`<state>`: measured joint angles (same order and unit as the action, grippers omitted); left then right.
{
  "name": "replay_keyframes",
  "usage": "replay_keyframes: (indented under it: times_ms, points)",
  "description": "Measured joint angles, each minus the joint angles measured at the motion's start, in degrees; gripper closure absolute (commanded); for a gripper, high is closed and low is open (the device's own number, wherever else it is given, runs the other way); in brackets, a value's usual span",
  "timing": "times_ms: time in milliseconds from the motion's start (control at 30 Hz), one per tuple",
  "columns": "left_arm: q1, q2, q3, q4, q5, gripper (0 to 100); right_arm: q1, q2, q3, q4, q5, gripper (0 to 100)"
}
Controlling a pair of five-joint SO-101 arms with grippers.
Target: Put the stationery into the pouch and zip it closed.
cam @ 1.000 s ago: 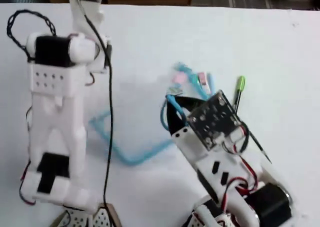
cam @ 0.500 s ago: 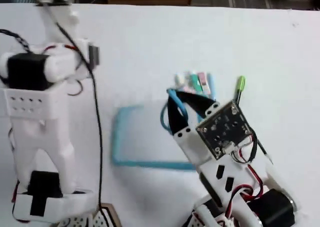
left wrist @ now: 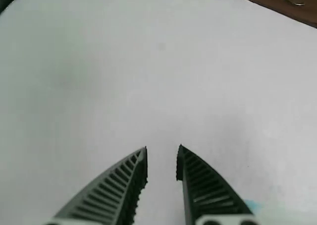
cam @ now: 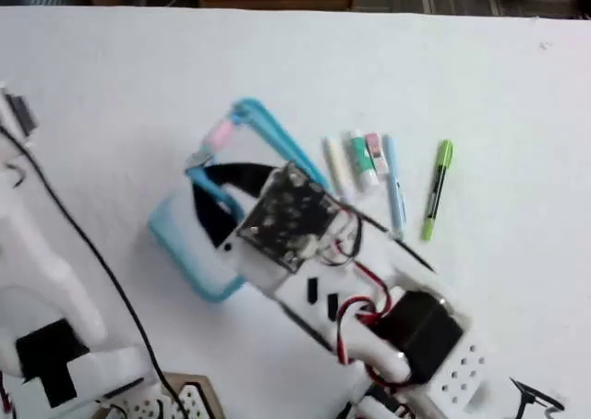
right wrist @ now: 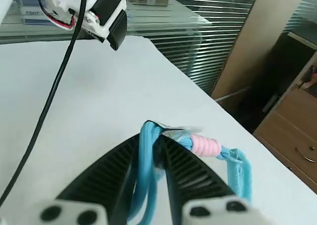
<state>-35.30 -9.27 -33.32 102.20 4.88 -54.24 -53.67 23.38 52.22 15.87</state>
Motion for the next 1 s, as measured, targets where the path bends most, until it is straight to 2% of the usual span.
replay_keyframes:
  times_ms: [133, 300, 467, 600, 767, 1000]
  points:
    - [-3.16, -4.84, 0.0, 0.0, -2.81, 88, -6.33, 0.44, 0.0, 0.0, 0.0, 98.2]
    - [-3.52, -8.35, 0.0, 0.0, -3.16, 88, -13.89, 0.53, 0.0, 2.64, 0.0, 98.2]
    - [-3.08, -8.79, 3.78, 0.0, -3.25, 87, -14.59, 0.44, 0.0, 10.11, 0.0, 98.2]
    - [1.49, -8.88, 11.96, 0.0, -3.25, 87, -14.68, 0.44, 0.88, 14.33, 0.0, 98.2]
    - [6.68, -8.79, 19.25, 0.09, -5.19, 82, -14.77, 0.44, 6.24, 14.77, 0.0, 98.2]
    - [4.04, -12.66, 20.48, 0.18, -11.52, 82, -14.68, 0.44, 13.1, 11.16, 0.0, 98.2]
